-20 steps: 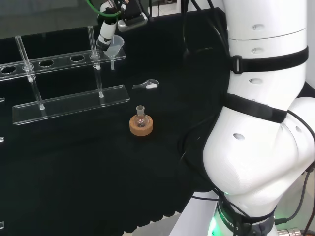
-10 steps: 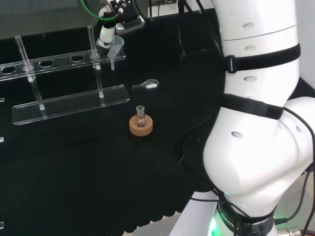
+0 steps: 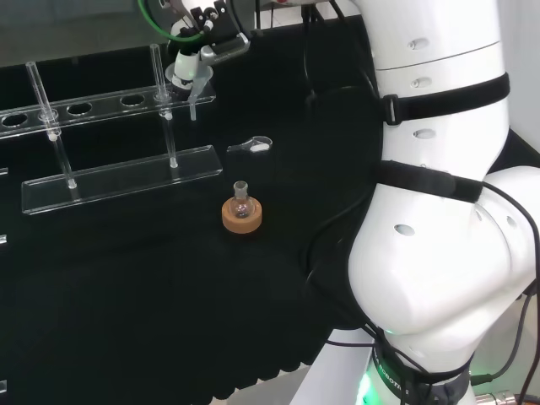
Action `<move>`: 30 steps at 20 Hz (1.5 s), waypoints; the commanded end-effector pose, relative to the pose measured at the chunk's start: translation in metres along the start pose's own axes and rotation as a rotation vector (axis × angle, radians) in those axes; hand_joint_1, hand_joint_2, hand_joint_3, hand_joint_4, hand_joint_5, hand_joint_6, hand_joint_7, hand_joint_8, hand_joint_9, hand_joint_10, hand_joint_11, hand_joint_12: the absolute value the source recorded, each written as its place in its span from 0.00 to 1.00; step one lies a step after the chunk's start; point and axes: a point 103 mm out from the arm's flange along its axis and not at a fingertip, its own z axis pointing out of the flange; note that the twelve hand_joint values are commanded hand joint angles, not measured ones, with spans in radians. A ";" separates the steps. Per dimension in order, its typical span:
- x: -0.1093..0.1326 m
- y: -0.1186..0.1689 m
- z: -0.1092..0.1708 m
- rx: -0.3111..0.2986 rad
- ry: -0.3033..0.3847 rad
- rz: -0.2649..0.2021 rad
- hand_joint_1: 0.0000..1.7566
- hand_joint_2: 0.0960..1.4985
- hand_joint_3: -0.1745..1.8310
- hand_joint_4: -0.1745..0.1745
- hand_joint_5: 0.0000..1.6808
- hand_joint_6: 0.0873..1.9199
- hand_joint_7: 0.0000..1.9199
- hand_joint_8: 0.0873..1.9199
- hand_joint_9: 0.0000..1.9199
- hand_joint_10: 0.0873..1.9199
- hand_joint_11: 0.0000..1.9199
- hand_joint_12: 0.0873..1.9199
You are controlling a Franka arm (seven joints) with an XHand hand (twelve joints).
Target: Pick up the funnel from the transparent funnel stand.
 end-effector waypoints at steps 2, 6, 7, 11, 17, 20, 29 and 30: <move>-0.003 0.002 0.004 -0.021 -0.004 0.003 0.44 0.54 0.00 0.35 0.01 0.00 0.01 0.00 0.00 0.41 0.09 0.79; -0.003 0.002 0.006 -0.051 -0.022 0.019 0.44 0.55 0.00 0.33 0.04 0.00 0.05 0.00 0.05 0.43 0.09 0.79; -0.003 0.002 0.006 -0.062 -0.032 0.027 0.43 0.56 0.00 0.32 0.06 0.00 0.06 0.06 0.10 0.41 0.10 0.79; -0.002 0.001 0.007 -0.099 -0.064 0.056 0.43 0.59 0.00 0.28 0.14 0.00 0.12 0.30 0.27 0.33 0.15 0.75; 0.003 -0.010 -0.003 -0.223 -0.141 0.098 0.44 0.63 0.00 0.30 0.29 0.00 0.25 0.35 0.41 0.27 0.22 0.70; 0.006 -0.020 -0.017 -0.249 -0.172 0.103 0.45 0.64 0.00 0.31 0.32 0.00 0.28 0.35 0.43 0.26 0.23 0.69; 0.006 -0.068 -0.051 -0.207 -0.191 0.151 0.46 0.64 0.00 0.31 0.32 0.00 0.29 0.34 0.43 0.25 0.25 0.67; 0.005 -0.074 -0.053 -0.210 -0.191 0.157 0.46 0.64 0.00 0.31 0.32 0.00 0.28 0.34 0.43 0.25 0.25 0.67</move>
